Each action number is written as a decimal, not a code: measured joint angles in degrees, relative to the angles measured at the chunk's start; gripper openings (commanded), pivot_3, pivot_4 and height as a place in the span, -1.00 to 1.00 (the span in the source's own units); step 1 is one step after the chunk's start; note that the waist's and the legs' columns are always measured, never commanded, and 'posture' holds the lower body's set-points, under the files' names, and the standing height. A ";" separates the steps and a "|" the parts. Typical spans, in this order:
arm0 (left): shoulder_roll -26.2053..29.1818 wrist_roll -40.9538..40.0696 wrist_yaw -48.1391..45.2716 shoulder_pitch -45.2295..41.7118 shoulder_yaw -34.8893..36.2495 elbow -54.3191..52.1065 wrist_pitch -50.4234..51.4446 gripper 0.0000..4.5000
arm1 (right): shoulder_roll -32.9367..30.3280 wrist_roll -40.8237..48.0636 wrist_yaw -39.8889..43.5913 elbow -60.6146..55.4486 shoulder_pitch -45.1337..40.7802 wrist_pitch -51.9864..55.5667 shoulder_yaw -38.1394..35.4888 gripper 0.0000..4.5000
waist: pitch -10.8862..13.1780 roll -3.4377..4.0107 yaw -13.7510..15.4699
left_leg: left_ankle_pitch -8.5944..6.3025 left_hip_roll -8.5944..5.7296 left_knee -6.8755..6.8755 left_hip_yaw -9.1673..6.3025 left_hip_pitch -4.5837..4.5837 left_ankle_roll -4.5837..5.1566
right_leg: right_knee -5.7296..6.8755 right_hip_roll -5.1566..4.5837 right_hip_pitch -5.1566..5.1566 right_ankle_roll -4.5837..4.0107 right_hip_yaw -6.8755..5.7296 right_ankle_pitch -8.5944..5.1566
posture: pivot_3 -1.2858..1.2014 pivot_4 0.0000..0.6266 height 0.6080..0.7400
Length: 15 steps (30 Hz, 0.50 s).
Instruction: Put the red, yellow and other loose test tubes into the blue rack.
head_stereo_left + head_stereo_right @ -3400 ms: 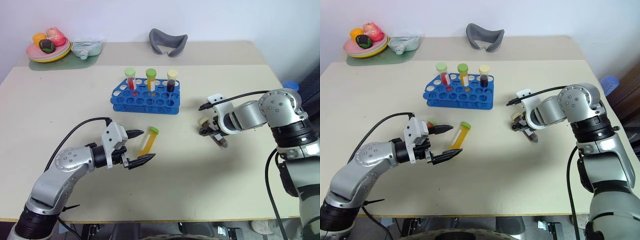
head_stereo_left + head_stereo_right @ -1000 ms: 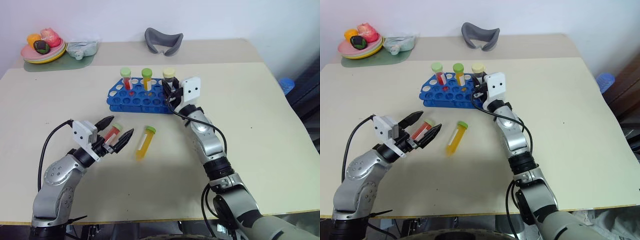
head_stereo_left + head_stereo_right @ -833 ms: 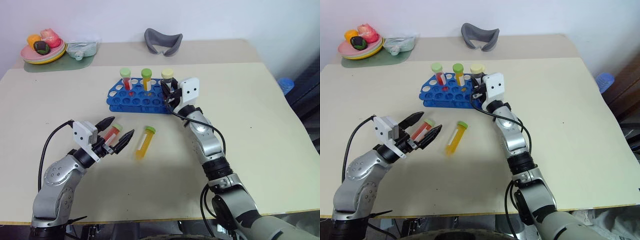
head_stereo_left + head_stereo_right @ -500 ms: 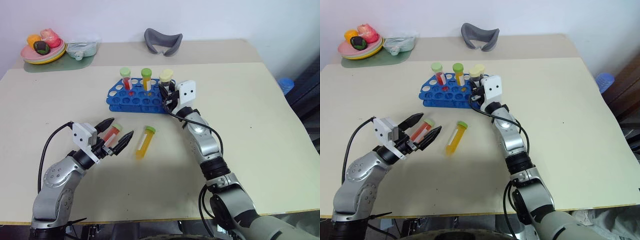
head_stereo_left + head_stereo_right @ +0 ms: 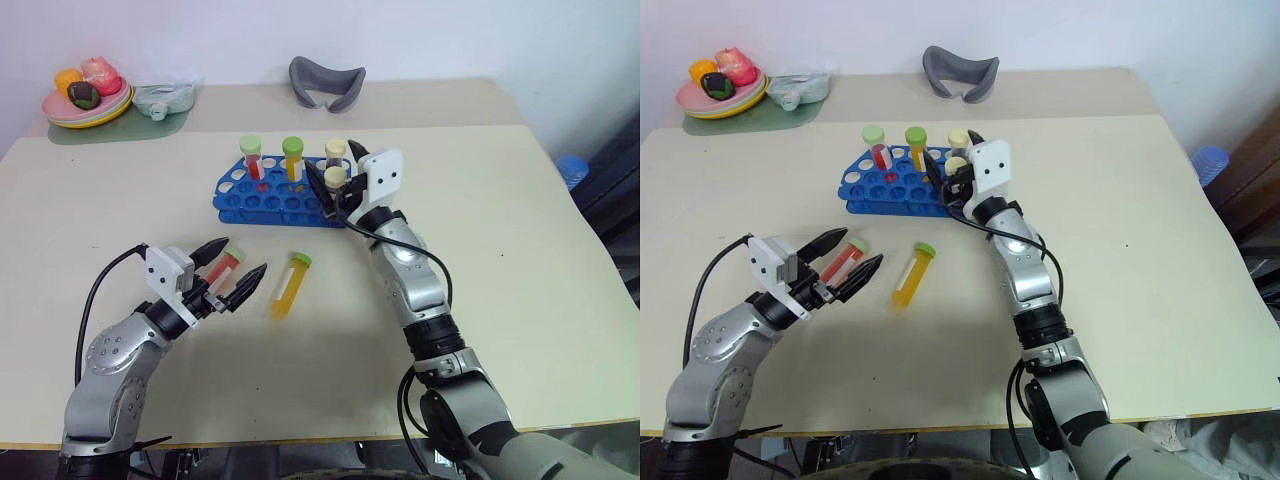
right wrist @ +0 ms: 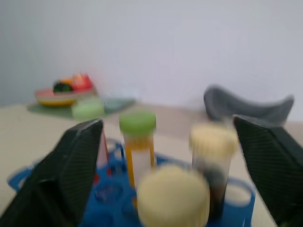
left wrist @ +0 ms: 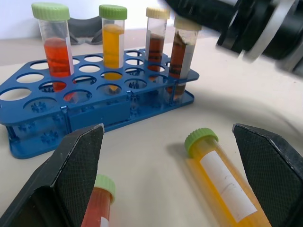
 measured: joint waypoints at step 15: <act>11.70 -2.19 7.63 -21.49 -8.57 -7.25 32.63 1.00 | -27.77 11.66 25.01 -26.89 10.73 20.48 -2.16 0.98 | 0.04 -0.02 0.09 | -0.01 -0.02 0.02 -0.09 0.04 0.02 | -0.02 0.05 0.13 0.02 -0.03 -0.01 | 0.03 -0.52 1.00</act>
